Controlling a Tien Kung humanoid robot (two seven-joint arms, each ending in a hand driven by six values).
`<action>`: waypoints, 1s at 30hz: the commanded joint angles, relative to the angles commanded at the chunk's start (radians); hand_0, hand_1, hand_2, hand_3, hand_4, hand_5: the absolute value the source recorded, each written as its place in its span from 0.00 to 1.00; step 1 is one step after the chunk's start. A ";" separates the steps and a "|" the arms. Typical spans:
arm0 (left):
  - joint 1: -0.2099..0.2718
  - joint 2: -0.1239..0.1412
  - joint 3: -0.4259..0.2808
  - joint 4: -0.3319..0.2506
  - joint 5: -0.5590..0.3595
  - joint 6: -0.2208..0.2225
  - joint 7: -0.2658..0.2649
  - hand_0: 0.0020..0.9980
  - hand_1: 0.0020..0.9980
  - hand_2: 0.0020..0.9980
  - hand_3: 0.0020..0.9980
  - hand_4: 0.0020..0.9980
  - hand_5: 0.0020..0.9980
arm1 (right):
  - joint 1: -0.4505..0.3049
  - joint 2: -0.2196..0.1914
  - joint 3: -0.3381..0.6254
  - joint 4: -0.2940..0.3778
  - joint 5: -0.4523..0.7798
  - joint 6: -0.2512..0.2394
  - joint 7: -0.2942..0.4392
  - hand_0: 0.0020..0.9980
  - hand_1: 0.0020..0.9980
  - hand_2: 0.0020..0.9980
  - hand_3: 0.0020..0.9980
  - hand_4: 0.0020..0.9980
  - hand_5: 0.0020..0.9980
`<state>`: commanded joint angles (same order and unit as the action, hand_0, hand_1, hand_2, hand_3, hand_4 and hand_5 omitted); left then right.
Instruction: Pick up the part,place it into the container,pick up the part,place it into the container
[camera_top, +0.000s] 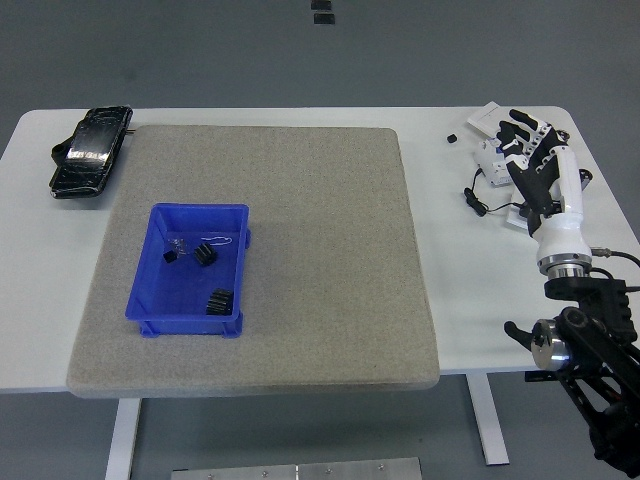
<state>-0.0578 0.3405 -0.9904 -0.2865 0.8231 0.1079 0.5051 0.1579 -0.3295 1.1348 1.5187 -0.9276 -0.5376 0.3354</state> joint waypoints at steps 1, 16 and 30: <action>0.000 -0.001 0.001 0.000 -0.003 0.000 -0.001 0.72 0.67 0.66 0.60 0.67 0.36 | -0.001 0.000 0.005 0.000 0.000 0.000 0.000 0.73 0.71 0.70 0.73 0.73 0.46; -0.009 0.001 0.004 0.002 -0.008 0.002 -0.005 0.72 0.67 0.66 0.61 0.67 0.36 | 0.000 0.001 0.031 0.010 -0.073 -0.005 -0.033 0.73 0.70 0.69 0.74 0.76 0.50; -0.008 -0.002 0.005 0.001 -0.013 0.004 -0.006 0.72 0.67 0.66 0.61 0.67 0.36 | -0.001 0.002 0.051 -0.003 -0.047 0.013 -0.033 0.73 0.69 0.69 0.74 0.77 0.52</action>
<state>-0.0663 0.3383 -0.9851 -0.2852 0.8099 0.1117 0.4992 0.1570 -0.3270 1.1860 1.5160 -0.9746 -0.5246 0.3023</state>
